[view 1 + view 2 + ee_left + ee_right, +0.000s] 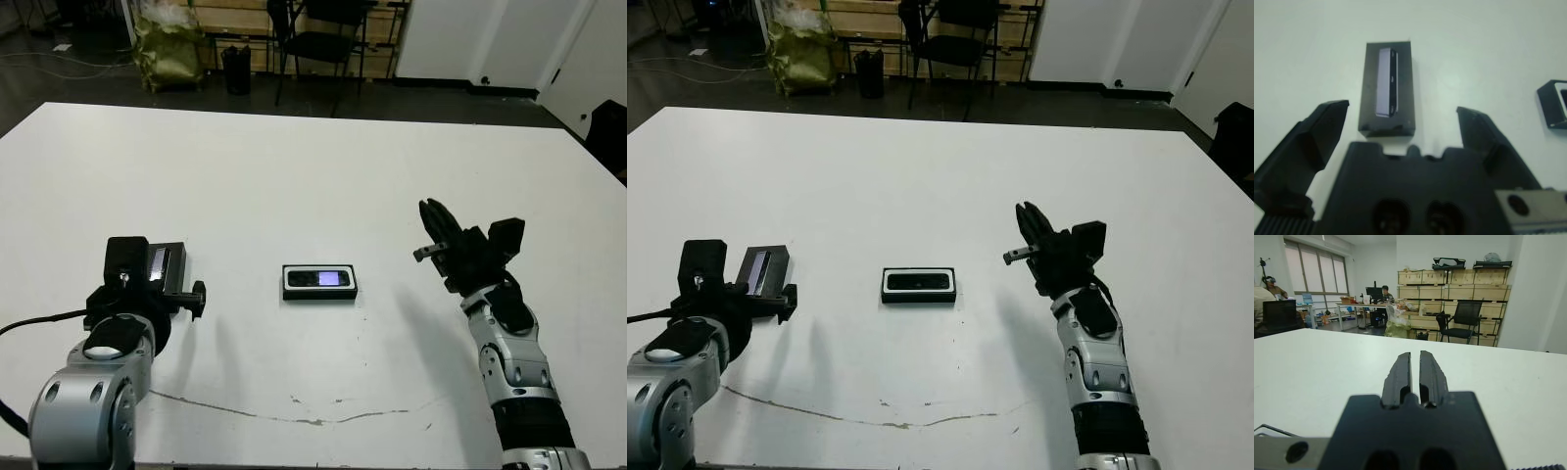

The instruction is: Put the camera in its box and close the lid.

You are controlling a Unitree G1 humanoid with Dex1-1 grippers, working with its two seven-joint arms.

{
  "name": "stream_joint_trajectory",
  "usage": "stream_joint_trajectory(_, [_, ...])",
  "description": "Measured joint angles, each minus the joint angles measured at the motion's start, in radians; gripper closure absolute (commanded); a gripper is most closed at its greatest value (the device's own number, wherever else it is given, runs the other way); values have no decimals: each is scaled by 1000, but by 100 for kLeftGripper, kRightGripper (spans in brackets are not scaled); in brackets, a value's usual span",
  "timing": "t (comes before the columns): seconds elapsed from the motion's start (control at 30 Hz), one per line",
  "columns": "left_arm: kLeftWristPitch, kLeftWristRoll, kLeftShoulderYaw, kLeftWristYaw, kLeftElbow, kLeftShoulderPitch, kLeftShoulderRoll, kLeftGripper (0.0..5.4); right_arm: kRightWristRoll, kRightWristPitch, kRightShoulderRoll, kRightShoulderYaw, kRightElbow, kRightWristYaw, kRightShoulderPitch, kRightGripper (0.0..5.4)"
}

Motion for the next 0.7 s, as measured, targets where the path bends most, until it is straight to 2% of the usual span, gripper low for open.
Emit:
stream_joint_trajectory(0.13, [13, 2, 5, 8, 1, -4, -33, 2, 2, 29, 1, 1, -21, -11, 5, 540])
stream_joint_trajectory(0.33, [16, -10, -4, -11, 24, -2, -3, 2, 7, 36, 1, 1, -23, -12, 6, 540])
stream_joint_trajectory(0.7, [-56, -2, 10, -2, 131, 22, 8, 2, -7, 49, 0, 2, -47, -18, 11, 540])
